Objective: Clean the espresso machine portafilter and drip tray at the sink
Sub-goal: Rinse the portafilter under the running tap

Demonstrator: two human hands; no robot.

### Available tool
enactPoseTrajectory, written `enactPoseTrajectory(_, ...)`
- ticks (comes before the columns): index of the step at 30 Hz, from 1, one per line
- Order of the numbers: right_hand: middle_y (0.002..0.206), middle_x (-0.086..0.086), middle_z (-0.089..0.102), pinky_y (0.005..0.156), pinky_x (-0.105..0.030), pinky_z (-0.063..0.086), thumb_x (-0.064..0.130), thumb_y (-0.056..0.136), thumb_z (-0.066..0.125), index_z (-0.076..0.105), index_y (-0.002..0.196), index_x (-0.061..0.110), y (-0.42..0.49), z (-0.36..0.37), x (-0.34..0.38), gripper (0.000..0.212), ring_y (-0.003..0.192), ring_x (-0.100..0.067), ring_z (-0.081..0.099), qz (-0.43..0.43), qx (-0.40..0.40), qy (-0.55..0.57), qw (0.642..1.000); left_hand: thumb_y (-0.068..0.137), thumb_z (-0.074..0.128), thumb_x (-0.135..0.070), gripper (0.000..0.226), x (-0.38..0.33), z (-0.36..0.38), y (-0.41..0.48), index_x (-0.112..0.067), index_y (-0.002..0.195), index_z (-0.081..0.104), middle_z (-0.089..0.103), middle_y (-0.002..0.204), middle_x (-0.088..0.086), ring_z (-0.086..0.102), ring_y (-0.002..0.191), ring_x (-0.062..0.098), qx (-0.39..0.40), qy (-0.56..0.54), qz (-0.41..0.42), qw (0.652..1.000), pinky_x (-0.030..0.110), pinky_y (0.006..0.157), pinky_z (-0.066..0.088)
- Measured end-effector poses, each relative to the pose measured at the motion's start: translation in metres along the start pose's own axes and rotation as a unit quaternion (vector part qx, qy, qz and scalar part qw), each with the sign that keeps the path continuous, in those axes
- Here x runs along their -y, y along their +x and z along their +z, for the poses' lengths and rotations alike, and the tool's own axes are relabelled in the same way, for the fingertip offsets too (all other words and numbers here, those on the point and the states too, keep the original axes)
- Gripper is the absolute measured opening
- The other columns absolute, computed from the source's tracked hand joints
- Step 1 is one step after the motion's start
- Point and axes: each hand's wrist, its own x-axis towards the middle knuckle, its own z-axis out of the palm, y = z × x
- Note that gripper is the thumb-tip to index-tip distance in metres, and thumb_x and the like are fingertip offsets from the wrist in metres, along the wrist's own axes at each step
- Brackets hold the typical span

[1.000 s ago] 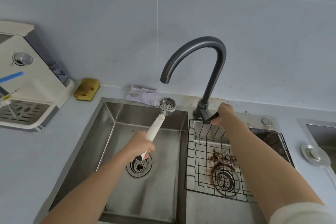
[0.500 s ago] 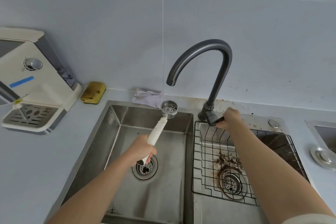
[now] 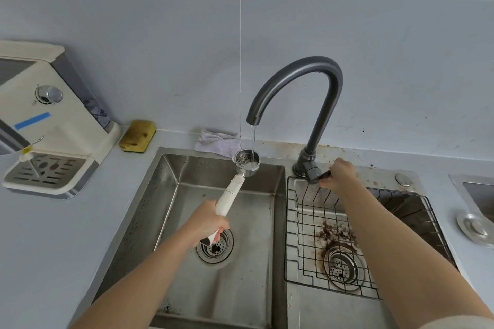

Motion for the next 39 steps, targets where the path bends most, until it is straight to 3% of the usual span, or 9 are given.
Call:
enactPoseTrajectory(2, 0.072, -0.015, 0.037, 0.091, -0.048, 0.047, 0.010, 0.095, 0.027, 0.035, 0.068, 0.005, 0.002, 0.000, -0.003, 0.028, 0.081, -0.029, 0.043, -0.002, -0.018, 0.007, 1.000, 0.075, 0.056, 0.007, 0.020, 0.001, 0.000, -0.001, -0.008, 0.080, 0.044, 0.046, 0.053, 0.007, 0.041, 0.029, 0.014, 0.001, 0.002, 0.001, 1.000, 0.018, 0.035, 0.036)
enactPoseTrajectory(6, 0.080, -0.013, 0.037, 0.075, -0.039, 0.051, 0.018, 0.098, 0.028, 0.043, 0.094, 0.000, -0.009, -0.002, -0.007, 0.024, 0.081, -0.033, 0.053, -0.003, 0.006, 0.003, 1.000, 0.074, 0.057, 0.006, 0.021, 0.002, 0.001, -0.003, -0.009, 0.077, 0.043, 0.046, 0.052, 0.008, 0.041, 0.029, 0.014, 0.001, 0.003, -0.002, 1.000, 0.018, 0.033, 0.035)
enactPoseTrajectory(9, 0.086, -0.013, 0.050, 0.096, -0.043, 0.046, 0.022, 0.099, 0.032, 0.044, 0.115, 0.000, -0.017, 0.001, -0.016, 0.030, 0.110, -0.034, 0.055, -0.022, 0.046, -0.007, 0.999, 0.074, 0.057, 0.005, 0.021, 0.003, 0.002, -0.005, -0.009, 0.076, 0.042, 0.047, 0.052, 0.007, 0.042, 0.031, 0.016, 0.007, 0.008, 0.001, 1.000, 0.019, 0.034, 0.035)
enactPoseTrajectory(12, 0.096, -0.022, 0.057, 0.063, -0.027, 0.043, 0.015, 0.095, 0.038, 0.041, 0.128, -0.007, -0.042, 0.009, -0.032, 0.041, 0.073, -0.022, 0.054, -0.029, 0.105, -0.021, 0.994, 0.075, 0.058, 0.005, 0.022, 0.003, 0.002, -0.009, -0.009, 0.073, 0.041, 0.046, 0.052, 0.007, 0.041, 0.031, 0.016, 0.017, 0.003, 0.003, 1.000, 0.019, 0.035, 0.036)
enactPoseTrajectory(13, 0.112, -0.028, 0.056, 0.064, -0.029, 0.045, 0.011, 0.094, 0.039, 0.039, 0.130, -0.009, -0.046, 0.014, -0.041, 0.042, 0.080, -0.027, 0.059, -0.031, 0.136, -0.038, 0.990, 0.075, 0.058, 0.006, 0.022, 0.003, 0.002, -0.010, -0.009, 0.072, 0.041, 0.046, 0.052, 0.007, 0.041, 0.031, 0.016, 0.021, 0.000, 0.004, 1.000, 0.019, 0.035, 0.036)
enactPoseTrajectory(16, 0.138, -0.032, 0.040, 0.099, -0.046, 0.041, 0.001, 0.094, 0.030, 0.033, 0.133, -0.011, -0.073, 0.032, -0.059, 0.041, 0.124, -0.043, 0.045, 0.002, 0.247, -0.101, 0.964, 0.075, 0.057, 0.007, 0.023, 0.004, 0.002, -0.014, -0.007, 0.073, 0.040, 0.044, 0.047, 0.005, 0.040, 0.029, 0.015, 0.034, -0.016, 0.009, 0.999, 0.019, 0.035, 0.036)
enactPoseTrajectory(21, 0.116, -0.016, 0.053, 0.086, -0.035, 0.043, 0.005, 0.094, 0.038, 0.037, 0.113, 0.014, -0.104, 0.058, -0.087, 0.021, 0.102, -0.027, 0.053, 0.020, 0.342, -0.044, 0.938, 0.074, 0.058, 0.008, 0.022, 0.006, 0.002, -0.019, -0.007, 0.075, 0.042, 0.045, 0.047, 0.007, 0.040, 0.028, 0.015, 0.045, -0.032, 0.019, 0.998, 0.020, 0.036, 0.036)
enactPoseTrajectory(27, 0.090, -0.005, 0.058, 0.070, -0.024, 0.047, 0.008, 0.094, 0.041, 0.052, 0.101, 0.013, -0.119, 0.079, -0.096, 0.013, 0.078, -0.016, 0.057, 0.011, 0.401, -0.016, 0.916, 0.073, 0.057, 0.008, 0.017, 0.013, 0.001, -0.025, -0.005, 0.078, 0.047, 0.046, 0.049, 0.010, 0.041, 0.029, 0.017, 0.048, -0.045, 0.009, 0.998, 0.019, 0.037, 0.037)
enactPoseTrajectory(39, 0.088, -0.006, 0.061, 0.063, -0.021, 0.052, 0.004, 0.094, 0.043, 0.050, 0.104, 0.006, -0.127, 0.085, -0.099, 0.012, 0.076, -0.016, 0.062, -0.031, 0.387, -0.003, 0.921, 0.076, 0.056, 0.007, 0.026, 0.020, -0.002, -0.026, 0.001, 0.101, 0.056, 0.049, 0.044, 0.003, 0.045, 0.032, 0.016, 0.080, -0.082, 0.011, 0.993, 0.021, 0.041, 0.038)
